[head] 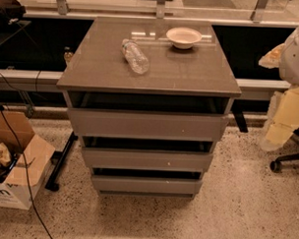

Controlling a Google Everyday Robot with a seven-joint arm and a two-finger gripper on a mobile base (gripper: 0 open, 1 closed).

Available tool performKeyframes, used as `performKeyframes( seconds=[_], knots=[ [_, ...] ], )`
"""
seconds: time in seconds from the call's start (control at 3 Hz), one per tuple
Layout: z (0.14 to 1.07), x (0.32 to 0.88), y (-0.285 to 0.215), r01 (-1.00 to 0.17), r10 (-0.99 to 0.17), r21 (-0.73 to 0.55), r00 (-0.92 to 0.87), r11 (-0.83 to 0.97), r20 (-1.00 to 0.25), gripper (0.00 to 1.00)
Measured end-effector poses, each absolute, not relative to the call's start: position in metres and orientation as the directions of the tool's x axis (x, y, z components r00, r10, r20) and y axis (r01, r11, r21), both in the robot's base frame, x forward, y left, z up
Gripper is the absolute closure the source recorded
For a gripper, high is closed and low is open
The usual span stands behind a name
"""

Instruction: Open top drawer

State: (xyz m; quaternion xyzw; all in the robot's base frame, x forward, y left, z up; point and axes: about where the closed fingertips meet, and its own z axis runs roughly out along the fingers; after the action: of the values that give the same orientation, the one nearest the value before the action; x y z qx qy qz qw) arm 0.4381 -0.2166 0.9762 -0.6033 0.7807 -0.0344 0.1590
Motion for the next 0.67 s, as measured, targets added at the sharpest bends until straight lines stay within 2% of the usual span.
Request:
performKeyframes(
  seconds=[0.67],
  knots=[
    [0.965, 0.443, -0.212, -0.921, -0.941, -0.269, -0.209, 0.28, -0.266, 0.0]
  ],
)
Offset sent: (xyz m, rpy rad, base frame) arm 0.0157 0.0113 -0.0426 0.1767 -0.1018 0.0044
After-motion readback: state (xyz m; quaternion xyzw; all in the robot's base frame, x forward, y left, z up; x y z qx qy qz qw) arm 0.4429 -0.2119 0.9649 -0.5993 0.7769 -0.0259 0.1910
